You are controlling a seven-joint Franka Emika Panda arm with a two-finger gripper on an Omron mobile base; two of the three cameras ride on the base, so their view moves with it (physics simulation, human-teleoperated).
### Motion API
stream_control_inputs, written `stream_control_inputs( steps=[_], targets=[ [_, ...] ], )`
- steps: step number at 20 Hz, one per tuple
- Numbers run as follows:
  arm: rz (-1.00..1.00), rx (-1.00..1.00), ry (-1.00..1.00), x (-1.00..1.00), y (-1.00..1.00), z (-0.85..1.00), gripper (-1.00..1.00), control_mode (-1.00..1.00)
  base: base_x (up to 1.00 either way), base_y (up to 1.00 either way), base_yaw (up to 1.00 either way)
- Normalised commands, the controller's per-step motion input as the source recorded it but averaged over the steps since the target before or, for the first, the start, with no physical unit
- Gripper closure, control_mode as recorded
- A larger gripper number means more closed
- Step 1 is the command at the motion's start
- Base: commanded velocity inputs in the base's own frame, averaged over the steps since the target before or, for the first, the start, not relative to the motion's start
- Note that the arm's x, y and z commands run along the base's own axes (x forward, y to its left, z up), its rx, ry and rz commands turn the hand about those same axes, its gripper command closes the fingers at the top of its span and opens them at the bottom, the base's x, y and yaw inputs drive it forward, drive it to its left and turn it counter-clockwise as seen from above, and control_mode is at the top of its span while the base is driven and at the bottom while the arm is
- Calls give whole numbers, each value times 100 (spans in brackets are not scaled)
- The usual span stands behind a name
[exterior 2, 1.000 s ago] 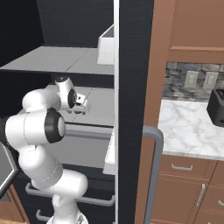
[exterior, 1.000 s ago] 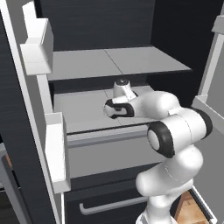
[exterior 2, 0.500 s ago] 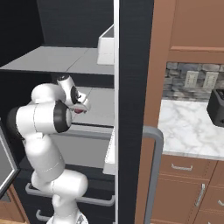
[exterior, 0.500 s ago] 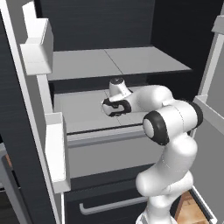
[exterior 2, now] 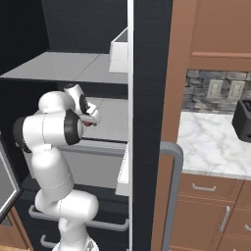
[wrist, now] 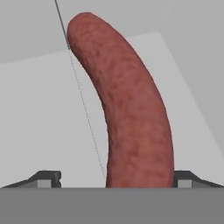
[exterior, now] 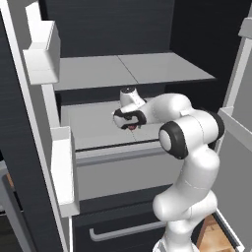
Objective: Retrieve the sausage and cheese from the fridge and place them on the cutting board on the counter.
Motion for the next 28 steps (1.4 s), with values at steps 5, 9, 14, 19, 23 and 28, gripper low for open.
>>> stream_control_inputs(
  steps=[5, 9, 14, 19, 23, 28],
  targets=[
    [0, 1, 0, 11, -2, -18, 100, -100, 0, 0, 0],
    [0, 0, 0, 0, 0, 0, 100, -100, 0, 0, 0],
    [0, 0, 0, 0, 0, 0, 100, -100, 0, 0, 0],
    [0, 0, 0, 0, 0, 0, 100, -100, 0, 0, 0],
    [0, 0, 0, -14, -6, -8, 100, -100, 0, 0, 0],
    [0, 0, 0, -70, -27, -23, 100, -100, 0, 0, 0]
  ],
)
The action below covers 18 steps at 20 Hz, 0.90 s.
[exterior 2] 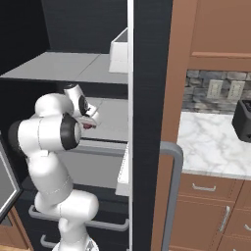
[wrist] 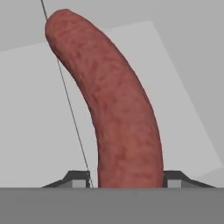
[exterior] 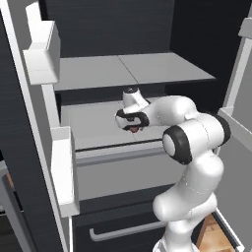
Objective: Retrieve the sausage and cheese from the fridge and place them on the cutting board on the counter.
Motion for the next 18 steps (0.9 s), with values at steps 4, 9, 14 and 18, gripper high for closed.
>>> stream_control_inputs(
  steps=[4, 9, 14, 18],
  targets=[
    [0, 2, 0, -89, -30, -1, 100, -100, 0, 0, 0],
    [0, 4, -3, -100, -30, 34, 100, -100, 0, 0, 0],
    [0, 3, -7, -99, -40, 96, 100, -100, 0, 0, 0],
    [2, 0, -1, -99, -24, 86, 100, -100, 0, 0, 0]
  ],
)
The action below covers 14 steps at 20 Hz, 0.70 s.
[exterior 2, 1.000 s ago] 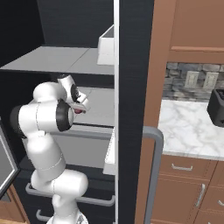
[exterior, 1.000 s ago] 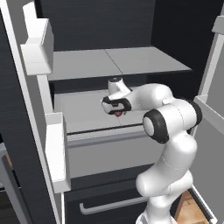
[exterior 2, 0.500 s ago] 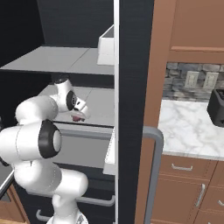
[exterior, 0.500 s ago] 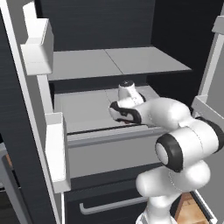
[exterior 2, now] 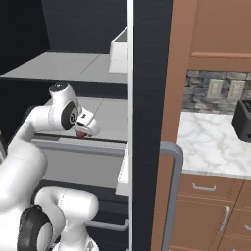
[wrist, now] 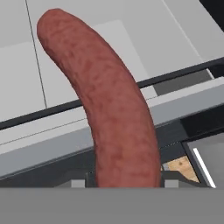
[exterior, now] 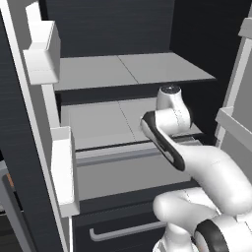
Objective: Retrieve the sausage and cheese from the fridge and place them on the cutting board on the counter.
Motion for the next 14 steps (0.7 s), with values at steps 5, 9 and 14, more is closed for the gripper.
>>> stream_control_inputs(
  steps=[5, 9, 14],
  targets=[
    [4, 0, -6, -100, -21, 68, 100, -100, 0, 0, 0],
    [19, 0, -8, -100, 0, 81, 100, -100, 0, 0, 0],
    [19, 0, -6, -100, -1, 81, 100, -100, 0, 0, 0]
  ],
)
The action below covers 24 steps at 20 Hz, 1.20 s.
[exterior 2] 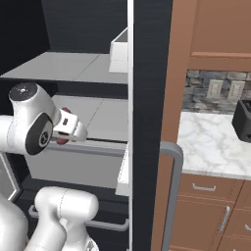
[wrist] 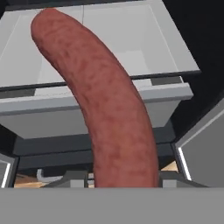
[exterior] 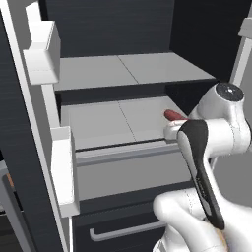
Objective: Retrieve the sausage and cheese from the fridge and place them on the cutting board on the counter.
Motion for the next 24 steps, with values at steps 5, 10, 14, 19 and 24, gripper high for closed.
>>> stream_control_inputs(
  steps=[5, 10, 14, 19, 24],
  targets=[
    [3, -2, -3, -100, -13, 82, 100, -100, 0, 0, 0],
    [-2, -8, 1, -56, 0, 55, 100, -100, 0, 0, 0],
    [0, -4, 5, 0, 8, 0, 100, -100, 0, 0, 0],
    [0, 0, 0, 0, 0, 0, 100, -100, 0, 0, 0],
    [0, 0, 0, 0, 0, 0, 100, 100, -1, 0, 0]
  ],
)
